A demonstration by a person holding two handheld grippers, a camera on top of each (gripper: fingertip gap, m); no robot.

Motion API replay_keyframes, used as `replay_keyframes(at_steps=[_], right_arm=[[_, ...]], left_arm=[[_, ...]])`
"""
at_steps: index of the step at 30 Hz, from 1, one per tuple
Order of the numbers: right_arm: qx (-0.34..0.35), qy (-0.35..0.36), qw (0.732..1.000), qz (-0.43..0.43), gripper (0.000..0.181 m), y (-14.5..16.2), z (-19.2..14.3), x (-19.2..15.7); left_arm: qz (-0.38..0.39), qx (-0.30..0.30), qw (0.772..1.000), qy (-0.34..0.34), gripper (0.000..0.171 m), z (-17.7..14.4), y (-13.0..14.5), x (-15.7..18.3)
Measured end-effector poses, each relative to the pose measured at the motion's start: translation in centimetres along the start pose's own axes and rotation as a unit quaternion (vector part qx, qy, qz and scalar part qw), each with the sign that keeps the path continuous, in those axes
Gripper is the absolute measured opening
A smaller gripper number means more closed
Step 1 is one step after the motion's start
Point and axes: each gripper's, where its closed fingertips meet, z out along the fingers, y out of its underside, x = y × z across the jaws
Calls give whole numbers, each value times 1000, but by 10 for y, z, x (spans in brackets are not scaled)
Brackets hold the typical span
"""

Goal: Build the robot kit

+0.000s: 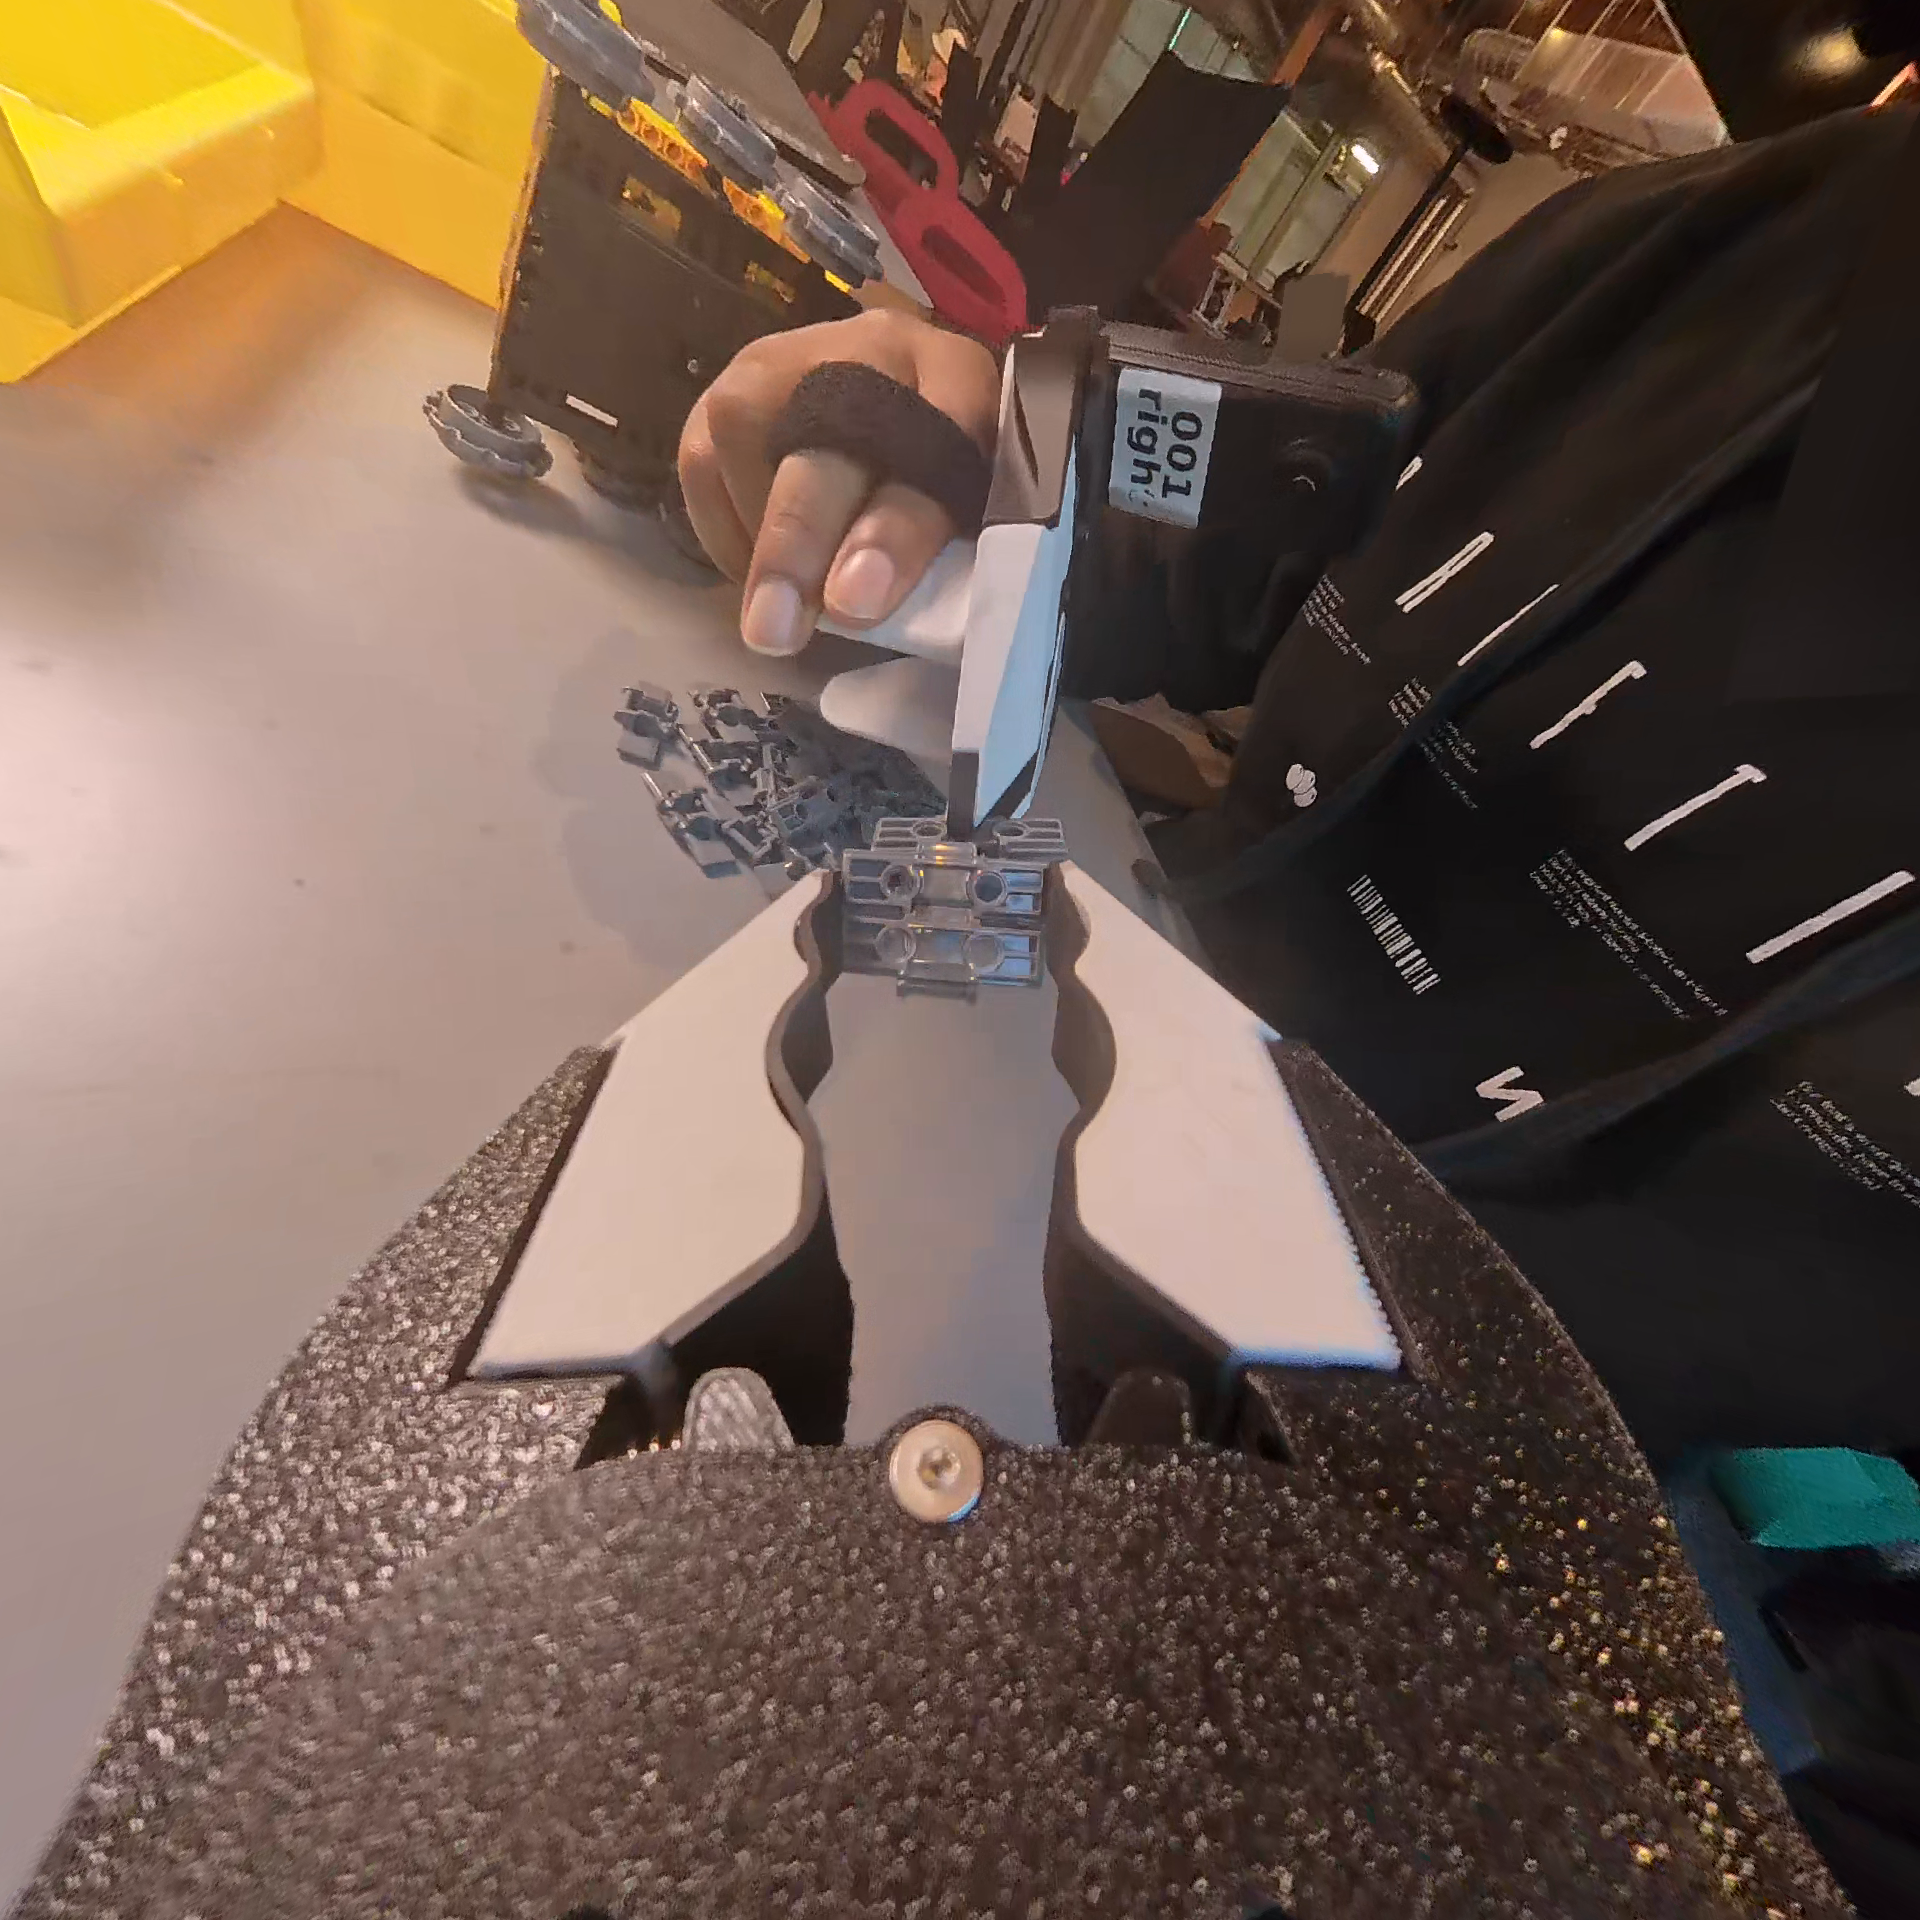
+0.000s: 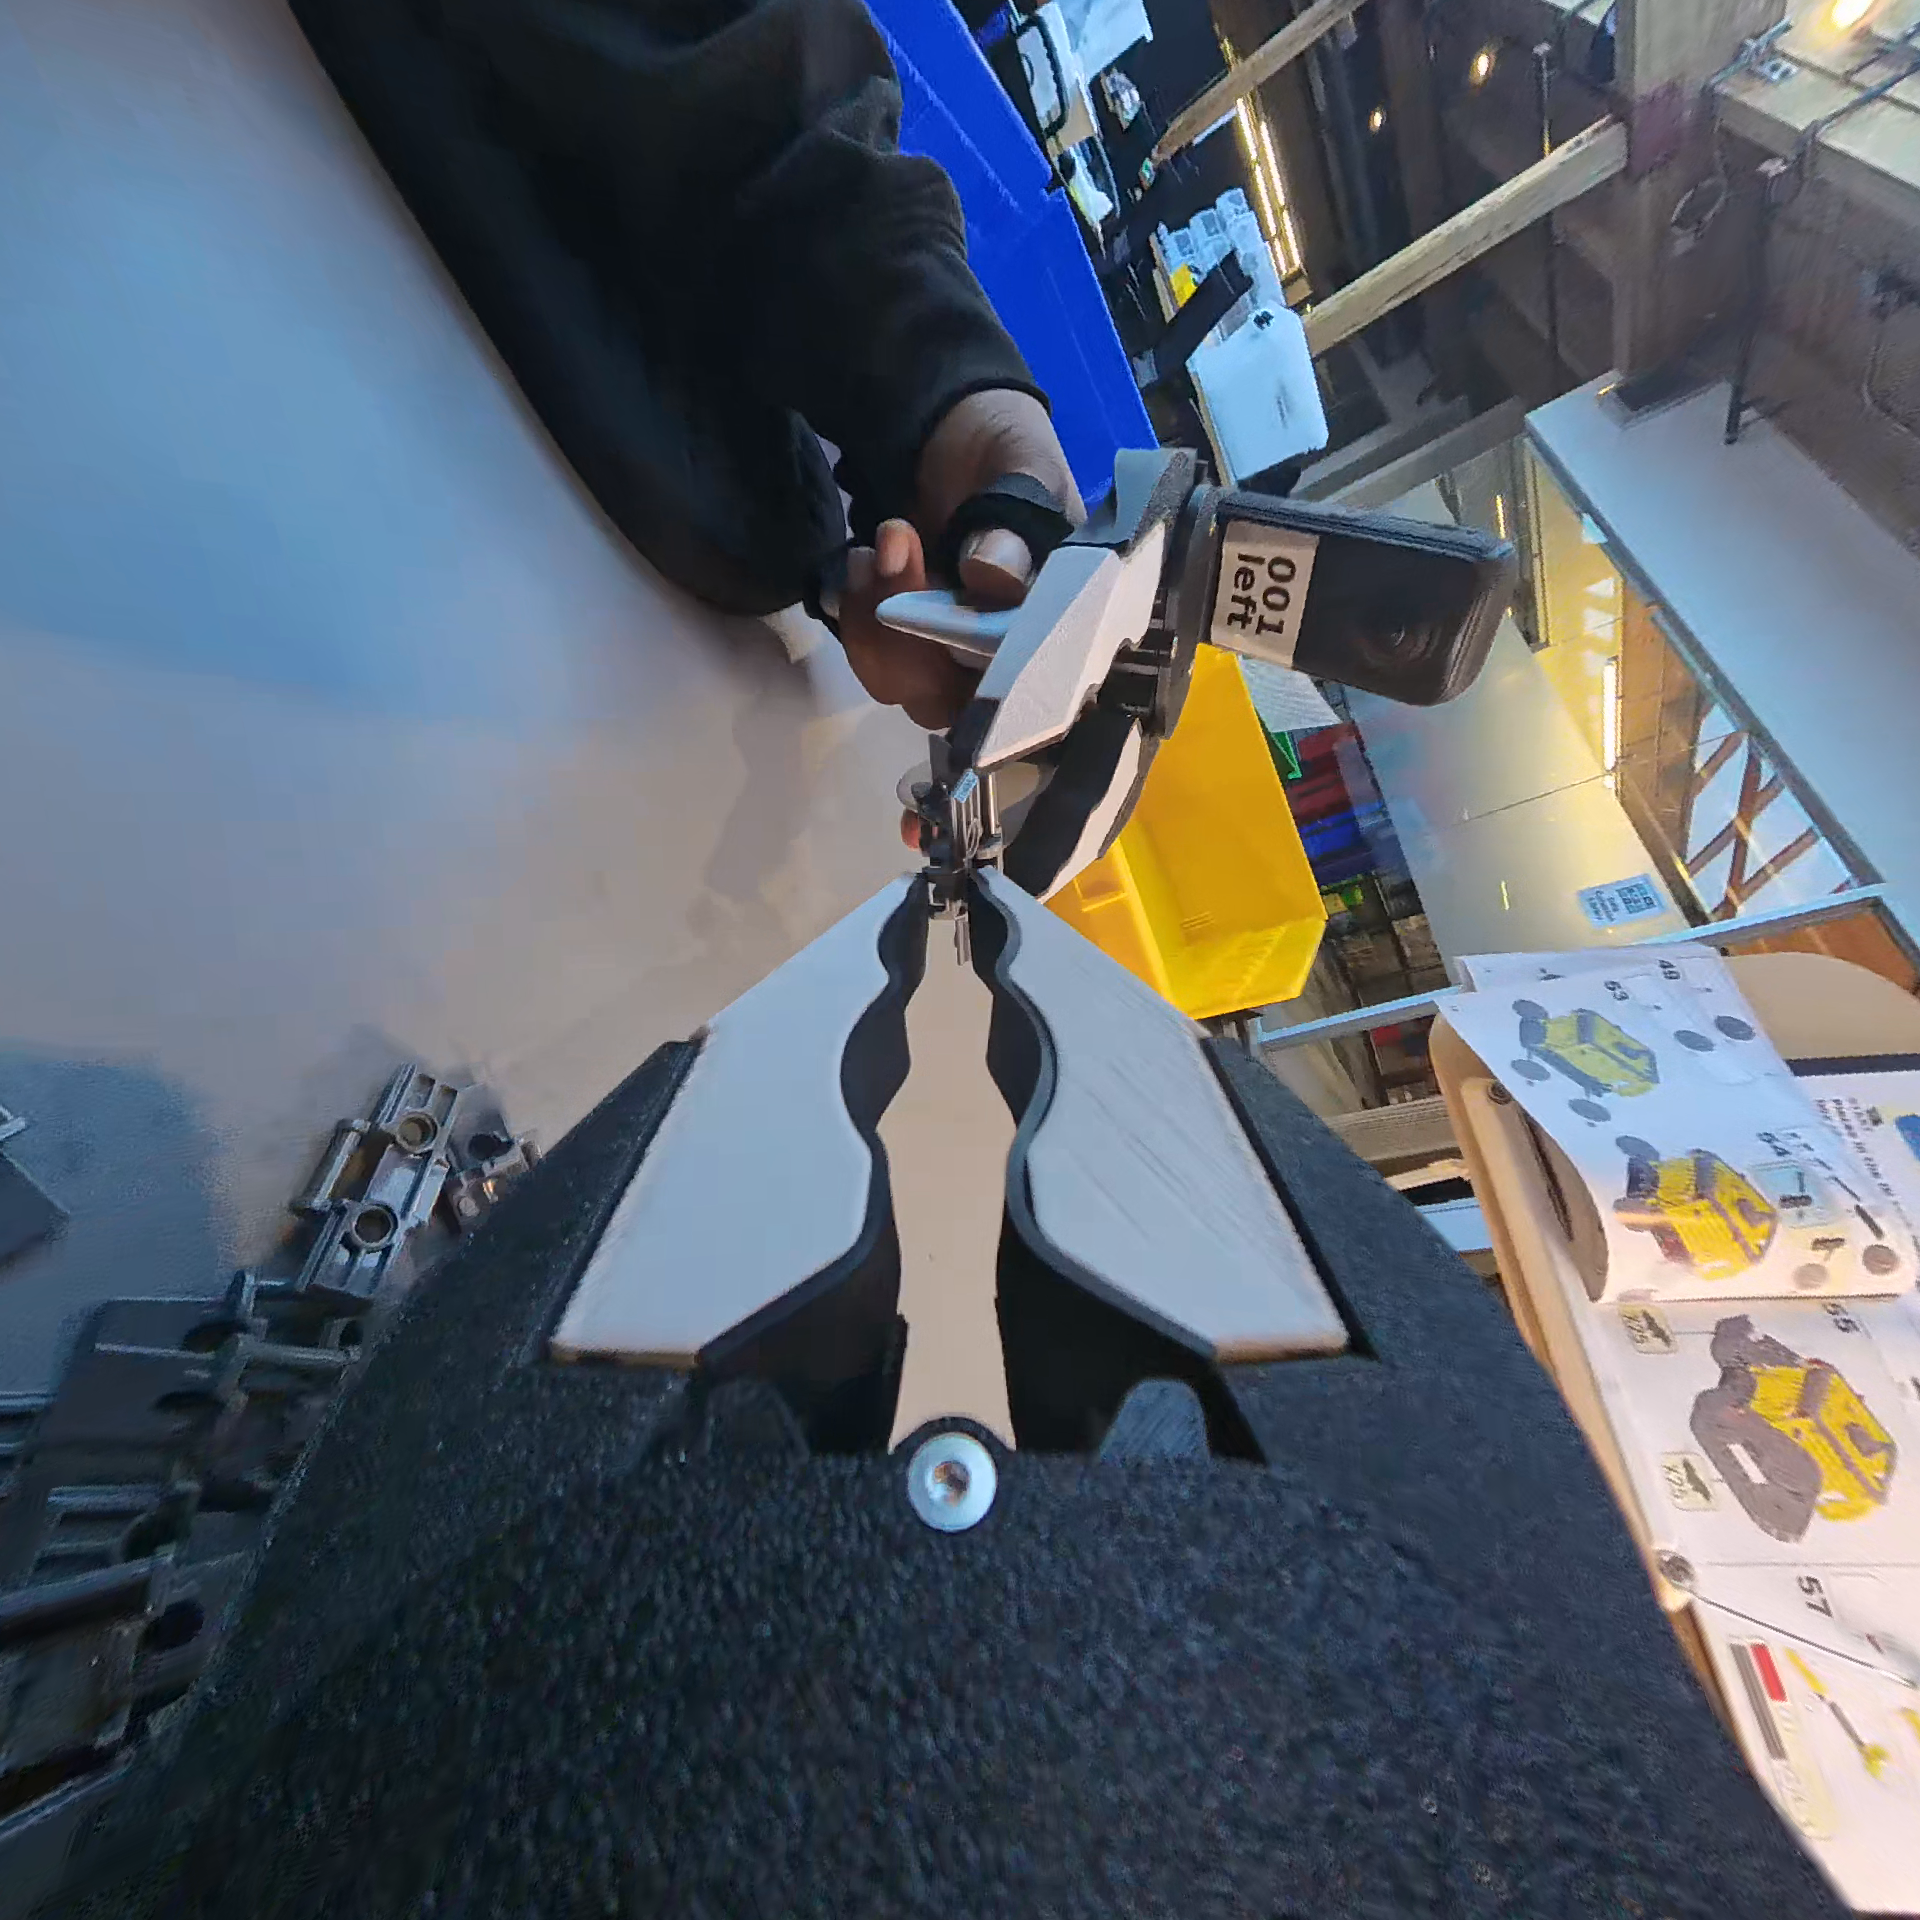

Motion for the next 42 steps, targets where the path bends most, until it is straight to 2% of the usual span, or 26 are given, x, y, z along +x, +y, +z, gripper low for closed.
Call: replay_keyframes(at_steps=[11, 23, 33, 39, 42], right_arm=[[7, 0, 1000, 4, 6, 1, -2, -5], [-25, 5, 1000, 15, 7, 15, 1, -4], [-8, 11, 1000, 9, 7, 7, -2, 0], [5, 32, 999, 18, 7, 3, -7, 9], [5, 35, 999, 13, 7, 3, -6, 7]], left_arm=[[-29, -32, 999, 15, 36, 8, 11, 2], [-17, -42, 997, -55, 36, 5, 10, -13], [-15, -41, 999, -12, 36, 14, 10, 1], [-19, 4, 1000, -5, 36, 1, -4, 3], [-19, 3, 1000, 4, 36, 5, -4, 6]])
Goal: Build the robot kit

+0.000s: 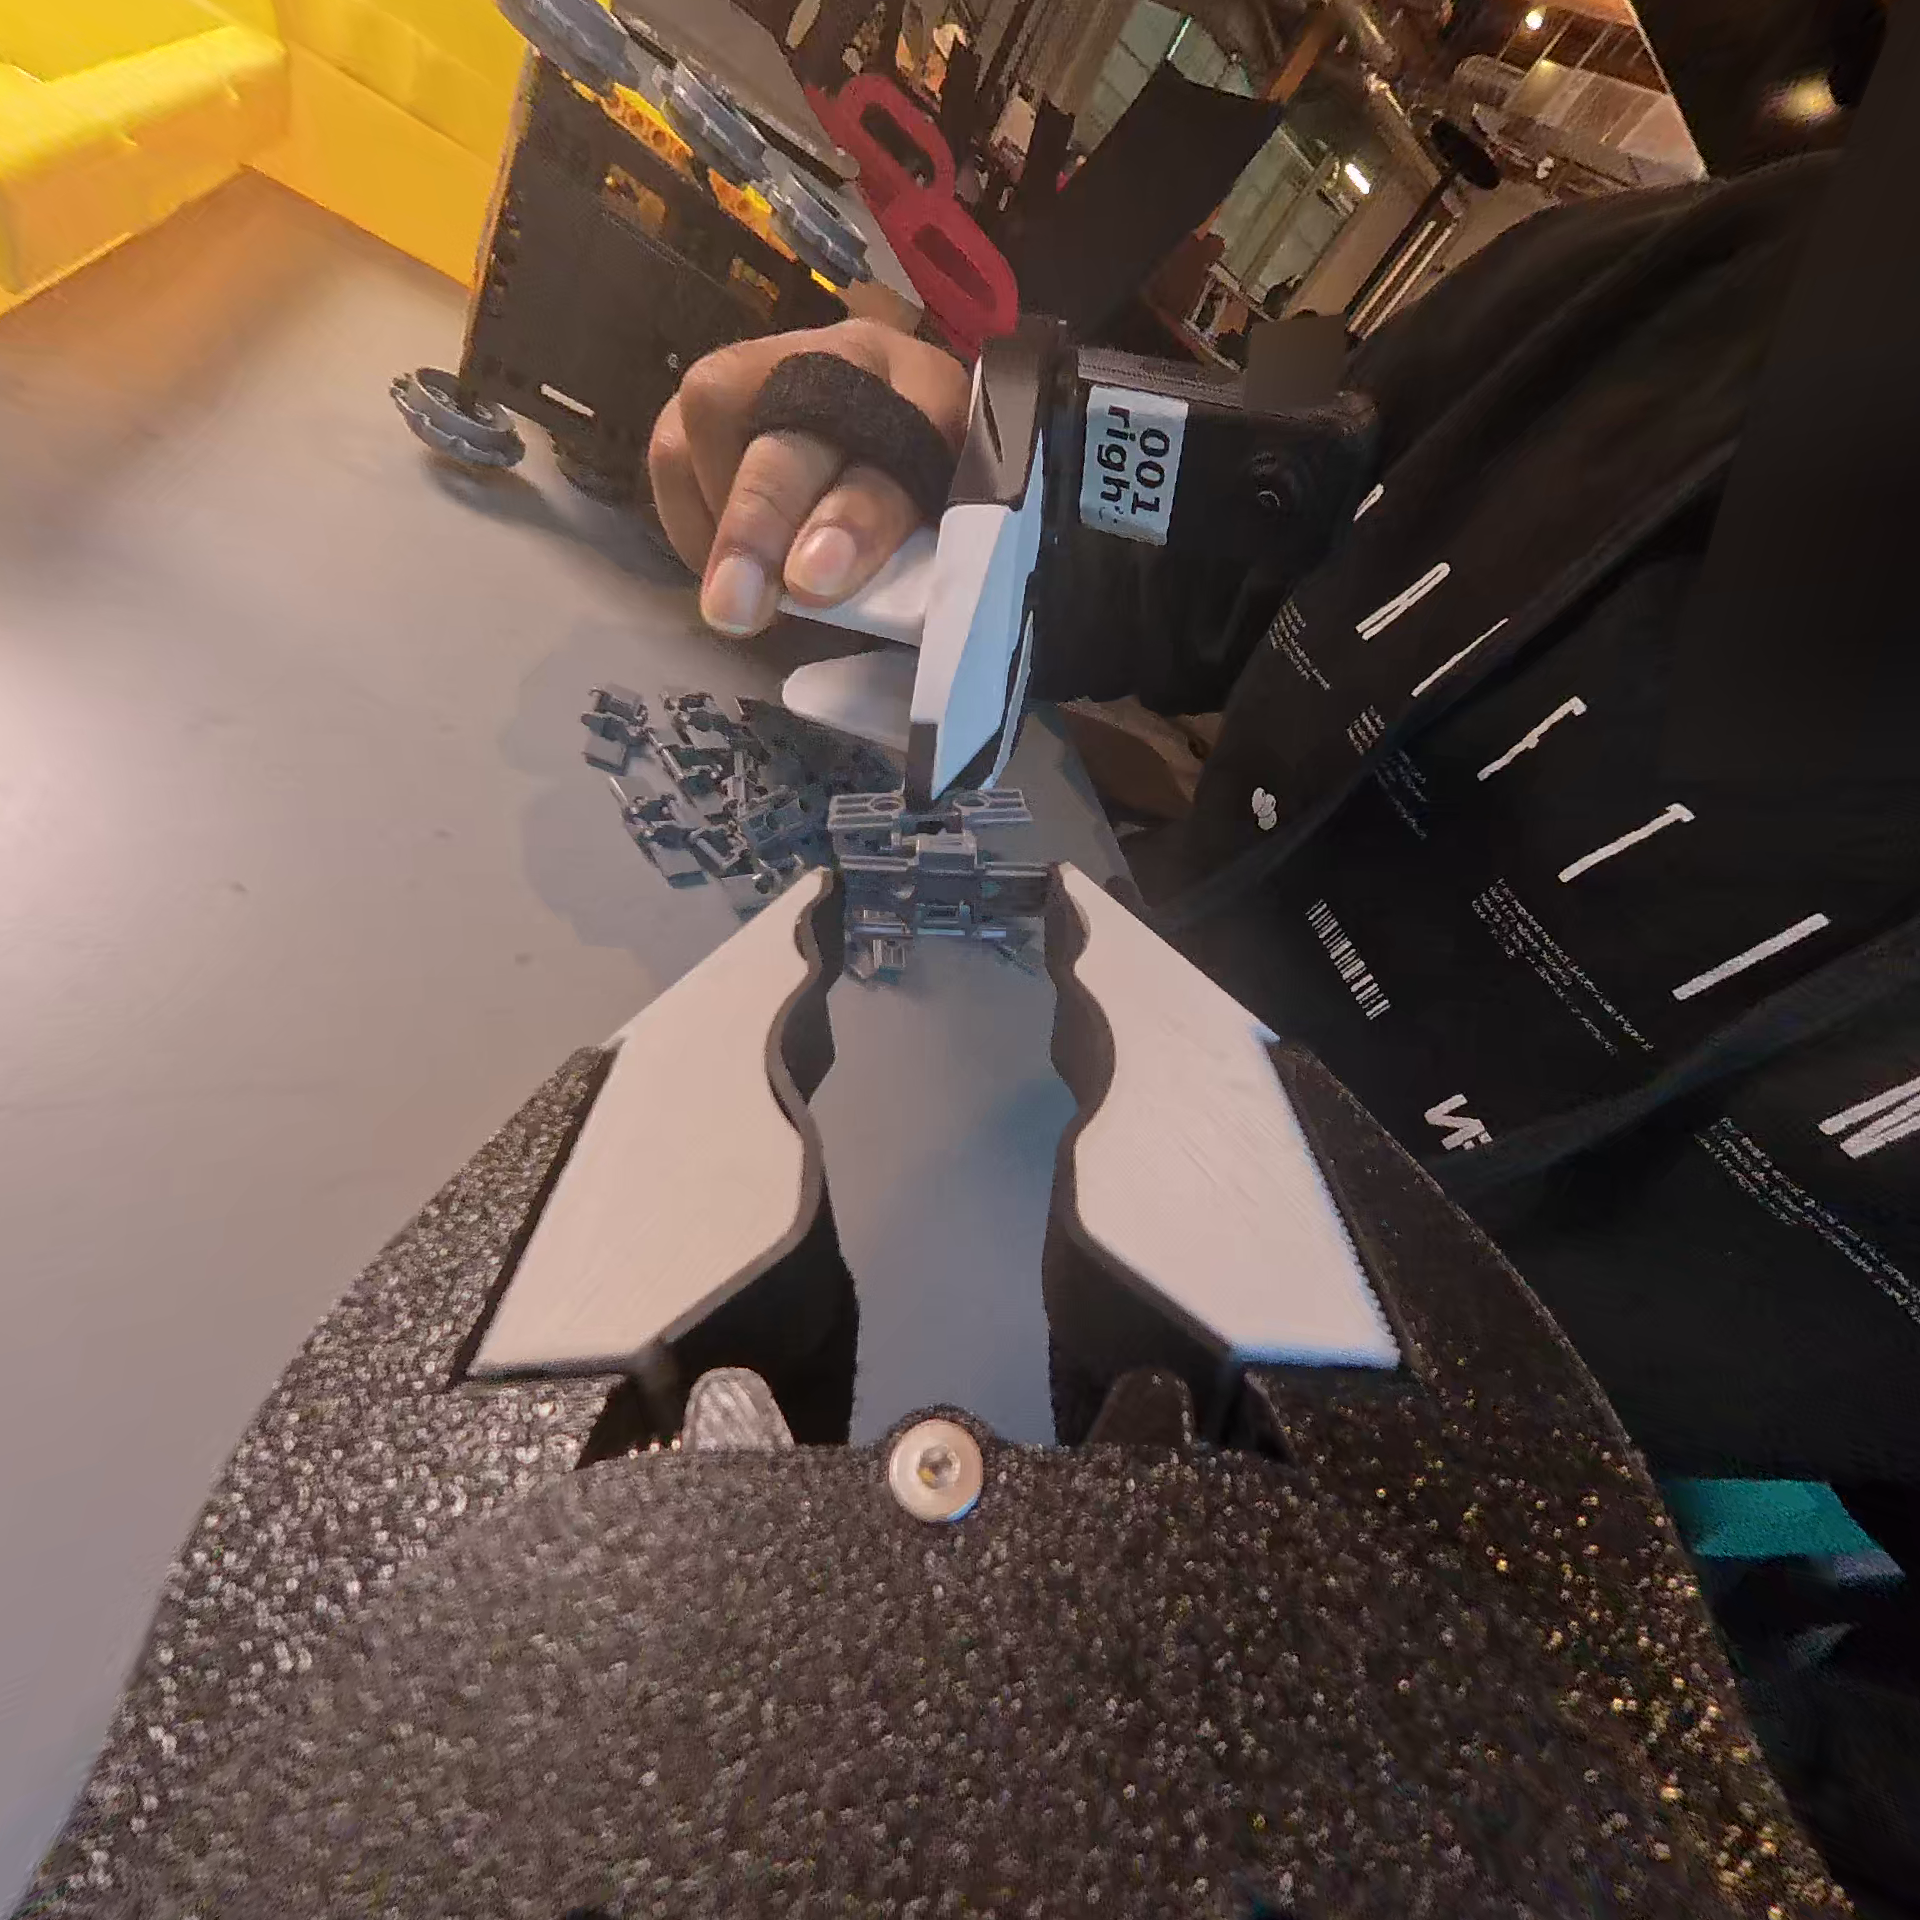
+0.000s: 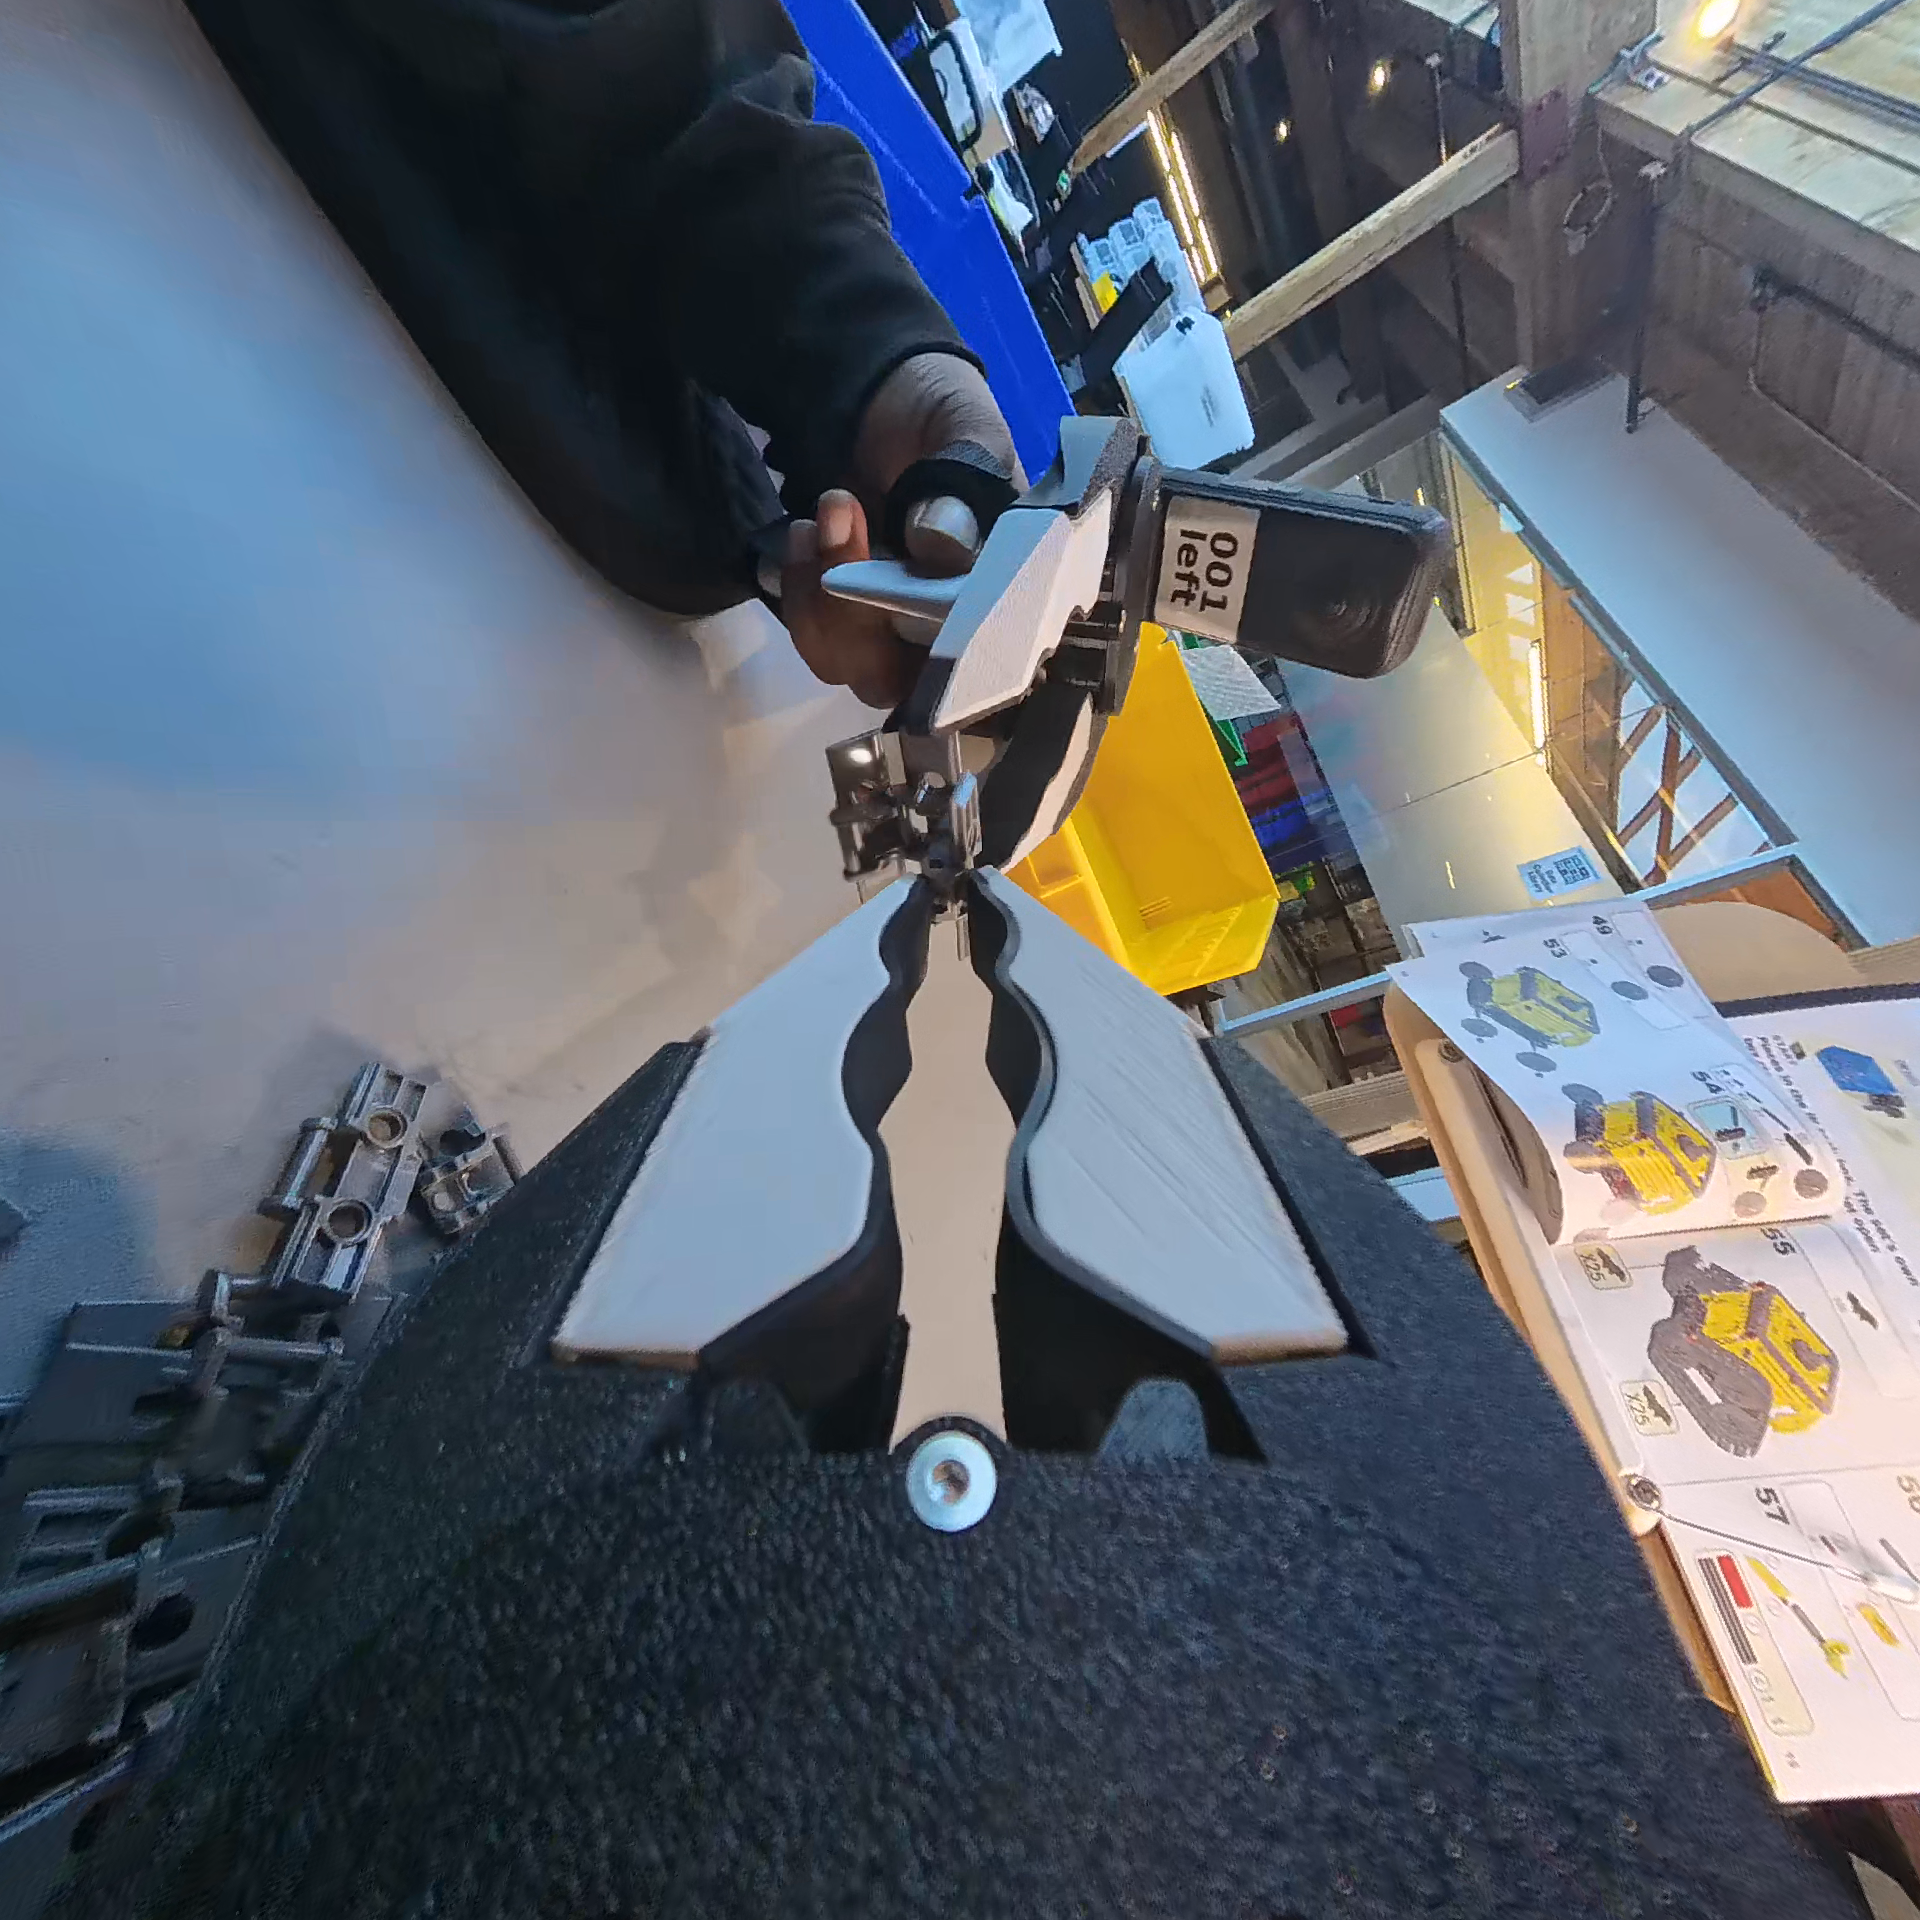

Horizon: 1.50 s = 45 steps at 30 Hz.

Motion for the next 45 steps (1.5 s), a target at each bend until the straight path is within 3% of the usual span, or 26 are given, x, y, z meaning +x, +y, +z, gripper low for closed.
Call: replay_keyframes(at_steps=[15, 26, 30, 31, 36, 42, 45], right_arm=[[-3, 19, 1000, -3, 7, 0, 4, 0], [9, -76, 997, -28, 7, -5, -2, -31], [-14, -141, 988, -61, 6, 5, -3, -61], [-13, -160, 985, -65, 6, 5, -4, -68], [-32, -192, 977, -84, 7, 9, -5, -70], [-57, -164, 983, -54, 7, 27, -1, -63], [-72, -171, 982, -40, 7, 33, -7, -61]], left_arm=[[-12, -8, 1000, -2, 36, 4, 3, -2], [-2, -100, 995, 14, 36, 20, 33, 4], [14, -195, 980, -19, 35, 34, 62, -6], [19, -210, 977, -24, 22, 37, 67, -8], [51, -233, 970, -50, 23, 36, 68, -14], [120, -223, 960, -123, 25, 31, 64, -33], [149, -232, 953, -127, 26, 30, 67, -32]])
